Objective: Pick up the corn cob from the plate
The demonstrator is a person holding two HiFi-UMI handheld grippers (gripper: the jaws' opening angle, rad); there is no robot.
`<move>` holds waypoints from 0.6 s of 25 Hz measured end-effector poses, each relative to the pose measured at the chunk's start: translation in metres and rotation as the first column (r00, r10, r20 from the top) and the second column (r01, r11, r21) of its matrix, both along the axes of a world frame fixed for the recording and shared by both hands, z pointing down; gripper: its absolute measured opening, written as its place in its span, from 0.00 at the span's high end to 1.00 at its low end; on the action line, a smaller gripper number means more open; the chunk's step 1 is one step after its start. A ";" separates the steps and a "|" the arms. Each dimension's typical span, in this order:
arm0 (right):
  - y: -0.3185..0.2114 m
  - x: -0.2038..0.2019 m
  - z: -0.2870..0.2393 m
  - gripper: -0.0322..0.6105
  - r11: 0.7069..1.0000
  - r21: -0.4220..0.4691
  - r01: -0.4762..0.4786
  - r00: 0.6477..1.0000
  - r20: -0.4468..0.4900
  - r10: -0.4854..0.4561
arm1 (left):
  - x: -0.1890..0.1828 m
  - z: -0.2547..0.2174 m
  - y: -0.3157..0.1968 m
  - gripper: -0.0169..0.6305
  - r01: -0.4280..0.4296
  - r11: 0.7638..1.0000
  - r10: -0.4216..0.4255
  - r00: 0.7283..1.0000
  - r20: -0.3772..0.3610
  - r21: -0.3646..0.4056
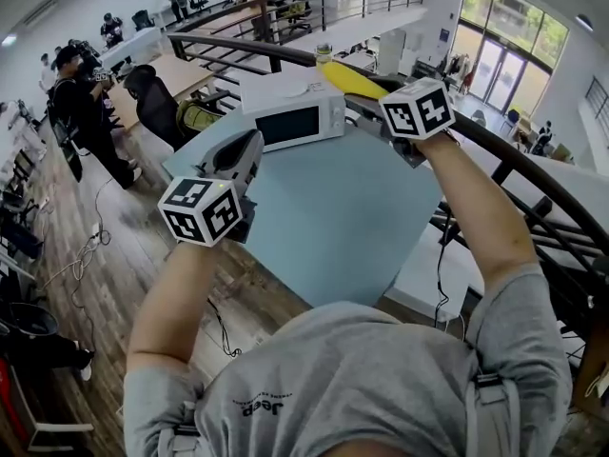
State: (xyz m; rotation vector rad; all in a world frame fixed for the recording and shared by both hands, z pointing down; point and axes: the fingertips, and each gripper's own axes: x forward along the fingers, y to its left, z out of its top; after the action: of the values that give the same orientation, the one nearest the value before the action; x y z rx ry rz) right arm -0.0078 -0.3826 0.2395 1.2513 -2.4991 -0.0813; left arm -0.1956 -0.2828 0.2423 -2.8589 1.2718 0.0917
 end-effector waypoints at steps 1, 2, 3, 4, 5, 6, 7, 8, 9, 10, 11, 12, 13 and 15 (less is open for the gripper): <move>0.004 0.006 0.002 0.55 1.000 -0.005 0.003 1.000 0.007 -0.003 | 0.004 0.005 0.002 0.95 0.005 1.000 -0.005 1.000 -0.001 -0.009; 0.007 0.012 0.005 0.56 1.000 -0.008 0.009 1.000 0.015 -0.009 | 0.008 0.010 0.003 0.95 0.011 1.000 -0.011 1.000 -0.005 -0.018; 0.010 0.017 0.007 0.56 1.000 -0.009 0.017 1.000 0.022 -0.017 | 0.013 0.015 0.005 0.95 0.019 0.999 -0.019 1.000 -0.009 -0.027; 0.013 0.023 0.011 0.56 1.000 -0.011 0.027 0.999 0.029 -0.027 | 0.018 0.020 0.007 0.95 0.027 0.999 -0.028 1.000 -0.015 -0.037; 0.017 0.029 0.015 0.56 0.999 -0.014 0.041 0.999 0.033 -0.041 | 0.024 0.025 0.009 0.95 0.036 0.998 -0.037 0.999 -0.022 -0.049; 0.020 0.034 0.021 0.56 0.998 -0.021 0.058 0.998 0.037 -0.057 | 0.031 0.031 0.011 0.95 0.043 0.997 -0.045 0.999 -0.030 -0.062; 0.022 0.040 0.027 0.55 0.997 -0.029 0.075 0.996 0.042 -0.074 | 0.038 0.037 0.012 0.95 0.050 0.996 -0.053 0.998 -0.036 -0.074; 0.022 0.045 0.035 0.56 0.995 -0.039 0.093 0.995 0.049 -0.091 | 0.044 0.043 0.012 0.95 0.058 0.995 -0.062 0.997 -0.040 -0.084; 0.021 0.050 0.043 0.55 0.993 -0.049 0.109 0.993 0.057 -0.106 | 0.049 0.050 0.010 0.95 0.068 0.993 -0.072 0.996 -0.043 -0.093; 0.020 0.055 0.053 0.55 0.991 -0.058 0.125 0.991 0.064 -0.121 | 0.054 0.058 0.009 0.95 0.079 0.992 -0.084 0.995 -0.049 -0.101; 0.021 0.059 0.061 0.55 0.988 -0.065 0.139 0.989 0.069 -0.135 | 0.058 0.064 0.009 0.95 0.089 0.990 -0.096 0.994 -0.057 -0.109; 0.024 0.063 0.069 0.56 0.986 -0.070 0.152 0.987 0.071 -0.147 | 0.062 0.069 0.011 0.95 0.098 0.988 -0.106 0.992 -0.066 -0.119; 0.029 0.067 0.076 0.56 0.984 -0.074 0.163 0.985 0.072 -0.158 | 0.066 0.074 0.014 0.95 0.103 0.986 -0.113 0.991 -0.075 -0.129; 0.040 0.072 0.090 0.55 0.980 -0.083 0.180 0.982 0.077 -0.174 | 0.071 0.083 0.021 0.95 0.110 0.984 -0.123 0.989 -0.083 -0.143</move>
State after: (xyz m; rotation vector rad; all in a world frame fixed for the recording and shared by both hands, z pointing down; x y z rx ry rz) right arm 0.0644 -0.3424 0.3298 1.0104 -2.6378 0.0319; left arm -0.1241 -0.2621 0.3255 -2.9167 1.5176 0.1405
